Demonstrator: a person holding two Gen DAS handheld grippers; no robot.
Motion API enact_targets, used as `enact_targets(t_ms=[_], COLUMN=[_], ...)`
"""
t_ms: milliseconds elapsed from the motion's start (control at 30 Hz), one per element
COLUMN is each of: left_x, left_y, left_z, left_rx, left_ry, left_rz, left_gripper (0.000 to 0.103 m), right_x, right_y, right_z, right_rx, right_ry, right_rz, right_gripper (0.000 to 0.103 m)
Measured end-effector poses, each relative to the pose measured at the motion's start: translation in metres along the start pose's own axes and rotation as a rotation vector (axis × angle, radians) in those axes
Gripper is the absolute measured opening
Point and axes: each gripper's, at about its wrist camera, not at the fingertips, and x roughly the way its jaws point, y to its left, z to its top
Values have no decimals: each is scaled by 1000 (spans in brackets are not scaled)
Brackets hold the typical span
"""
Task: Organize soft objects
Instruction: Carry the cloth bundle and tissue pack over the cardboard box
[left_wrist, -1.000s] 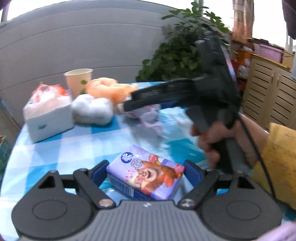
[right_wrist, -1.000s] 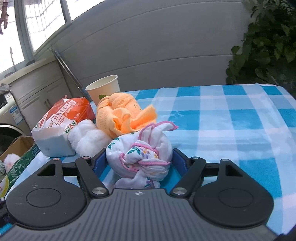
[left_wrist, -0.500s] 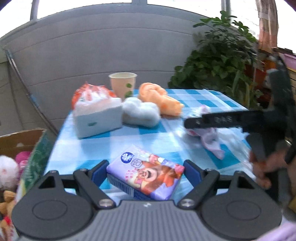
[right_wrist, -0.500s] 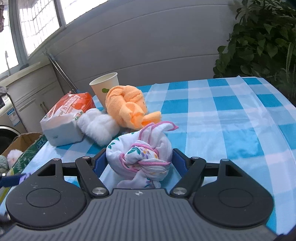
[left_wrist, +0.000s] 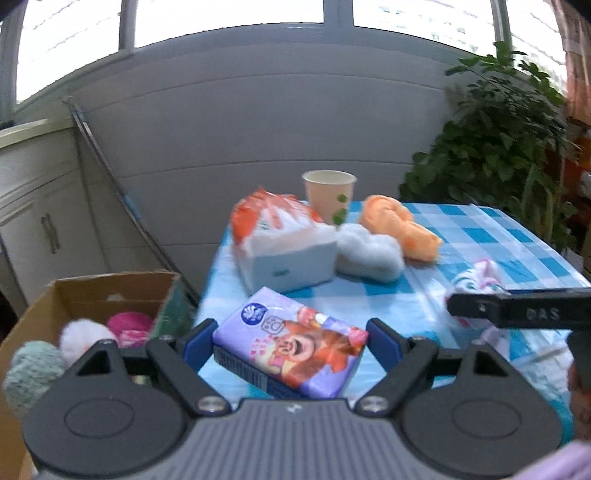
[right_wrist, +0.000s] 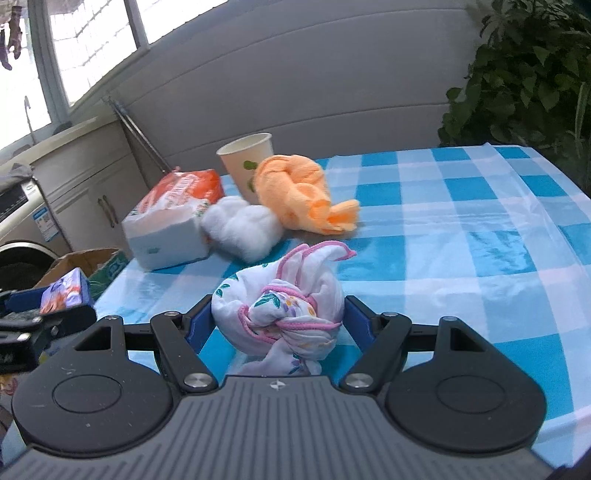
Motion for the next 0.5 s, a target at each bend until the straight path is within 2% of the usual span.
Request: enact_targets(t_ms=[500], left_x=[-20], left_y=[59], left_z=[15], left_rx=[-80], left_ry=[-40], left_rz=[182], left_gripper=[86], right_x=[3], right_y=[85], right_z=[17], right_rx=[-137], right_ry=[-2], right_rz=[129], right_gripper=[92])
